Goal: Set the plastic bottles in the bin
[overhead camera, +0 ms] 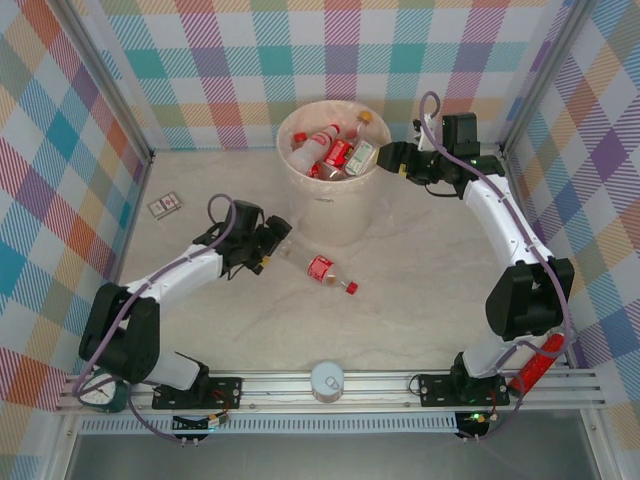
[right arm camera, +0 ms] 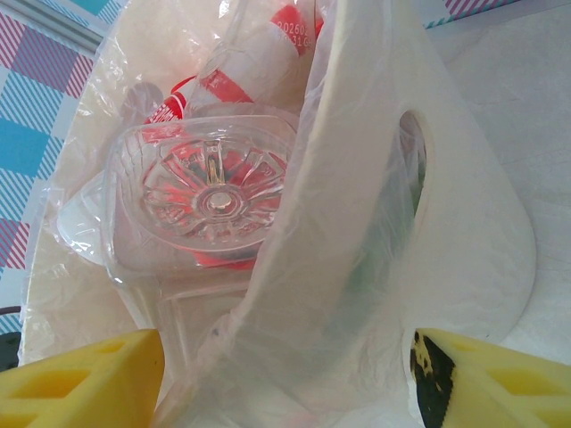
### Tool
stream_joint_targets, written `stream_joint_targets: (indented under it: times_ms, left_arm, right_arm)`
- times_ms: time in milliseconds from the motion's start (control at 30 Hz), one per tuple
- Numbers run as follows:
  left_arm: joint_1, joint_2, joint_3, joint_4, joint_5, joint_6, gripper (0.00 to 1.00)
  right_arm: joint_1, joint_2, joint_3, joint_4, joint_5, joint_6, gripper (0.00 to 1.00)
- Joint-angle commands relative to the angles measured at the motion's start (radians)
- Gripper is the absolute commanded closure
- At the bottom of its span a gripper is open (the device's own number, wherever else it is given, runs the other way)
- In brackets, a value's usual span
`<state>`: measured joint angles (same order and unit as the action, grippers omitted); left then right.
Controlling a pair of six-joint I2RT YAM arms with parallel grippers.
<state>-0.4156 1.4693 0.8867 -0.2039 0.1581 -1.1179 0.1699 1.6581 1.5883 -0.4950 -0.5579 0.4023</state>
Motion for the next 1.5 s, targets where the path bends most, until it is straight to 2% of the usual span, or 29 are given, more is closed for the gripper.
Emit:
stream_joint_targets:
  times_ms: [0,300,433,600,767,1000,1200,1300,1467]
  left_arm:
    - [-0.034,0.066,-0.008,0.083,0.028,-0.122,0.16]
    - [-0.105,0.232,0.024,0.177,0.018,-0.191,0.15]
    - [-0.125,0.263,-0.015,0.233,-0.003,-0.255,0.26]
    - [-0.127,0.227,-0.038,0.193,-0.063,-0.26,0.39]
    - [-0.116,0.152,-0.026,0.119,-0.121,-0.217,0.4]
    - [-0.024,-0.054,0.025,-0.065,-0.26,-0.068,0.42]
    - [0.035,-0.229,0.222,-0.32,-0.533,0.198,0.44]
    - [0.037,-0.283,0.318,-0.35,-0.633,0.336,0.44]
    - [0.037,-0.31,0.471,-0.349,-0.698,0.51,0.45]
  right_arm:
    - [0.005,-0.018,0.012,-0.018,0.015,-0.023,0.27]
    - [0.004,-0.017,0.01,-0.029,0.02,-0.034,0.27]
    - [0.005,-0.018,0.011,-0.031,0.022,-0.035,0.27]
    - [0.003,-0.015,0.021,-0.039,0.024,-0.04,0.27]
    - [0.003,-0.014,0.021,-0.036,0.019,-0.037,0.27]
    - [0.003,-0.028,0.024,-0.032,0.009,-0.036,0.27]
    - [0.003,-0.034,0.021,-0.029,0.009,-0.033,0.27]
    - [0.003,-0.037,0.013,-0.026,0.013,-0.033,0.27]
    - [0.003,-0.039,0.01,-0.025,0.013,-0.03,0.27]
